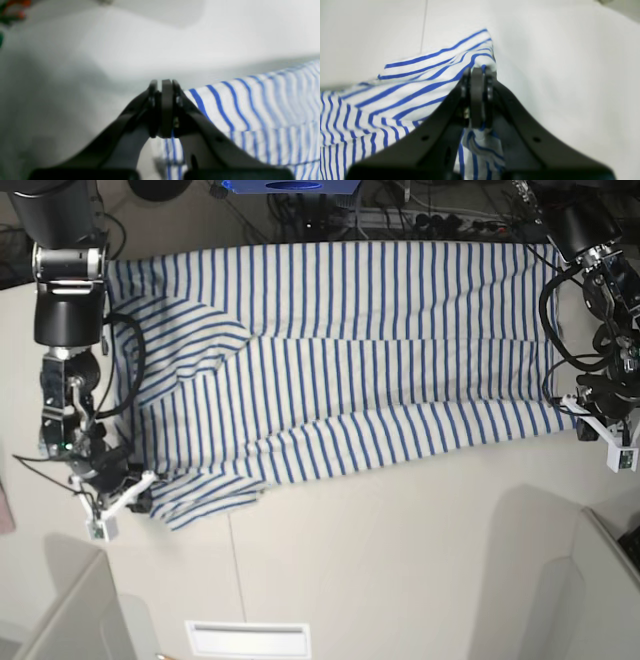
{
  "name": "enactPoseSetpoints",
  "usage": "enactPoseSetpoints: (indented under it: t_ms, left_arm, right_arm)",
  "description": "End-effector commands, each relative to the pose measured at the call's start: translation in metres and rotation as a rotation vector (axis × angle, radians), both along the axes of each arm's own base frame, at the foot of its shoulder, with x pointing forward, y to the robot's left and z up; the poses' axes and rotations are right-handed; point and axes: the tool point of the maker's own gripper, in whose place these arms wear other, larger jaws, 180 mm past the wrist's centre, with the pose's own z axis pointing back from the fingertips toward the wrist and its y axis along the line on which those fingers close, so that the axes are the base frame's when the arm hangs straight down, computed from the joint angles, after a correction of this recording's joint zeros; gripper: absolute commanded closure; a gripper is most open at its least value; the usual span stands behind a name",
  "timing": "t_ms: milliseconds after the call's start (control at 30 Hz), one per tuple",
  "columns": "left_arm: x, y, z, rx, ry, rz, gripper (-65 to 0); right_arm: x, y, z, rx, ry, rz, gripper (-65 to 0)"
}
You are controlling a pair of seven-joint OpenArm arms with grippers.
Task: Fold the T-shirt properly
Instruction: 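Lift the hem with both grippers and fold it toward the collar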
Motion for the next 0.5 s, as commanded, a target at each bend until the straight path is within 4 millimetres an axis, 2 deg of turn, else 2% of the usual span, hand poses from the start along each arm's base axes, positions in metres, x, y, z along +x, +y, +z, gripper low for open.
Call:
enactPoseSetpoints:
  t_ms: [0,167,300,467]
  left_arm:
    - [0.005,-0.001,0.022,0.039,-0.064,-0.029,0.0]
    - [-0.014,-0.012,0.022,0.083,-0.042,-0.065,0.0]
    - [-0.018,-0.012,0.019,0.084,-0.031,-0.067,0.0]
    - [-0.023,-0.011,0.015,0.092,-0.011,-0.071,0.0]
  right_arm:
    - [0.007,-0.013,0.021,0.000,-0.052,-0.023,0.0]
    - [-0.013,-0.028,0.031,0.009,-0.055,-0.070,0.0]
    - [-0.023,-0.031,0.034,-0.002,-0.044,-0.072,0.0]
    - [-0.034,-0.033,0.026,-0.013,-0.004,-0.068,0.0]
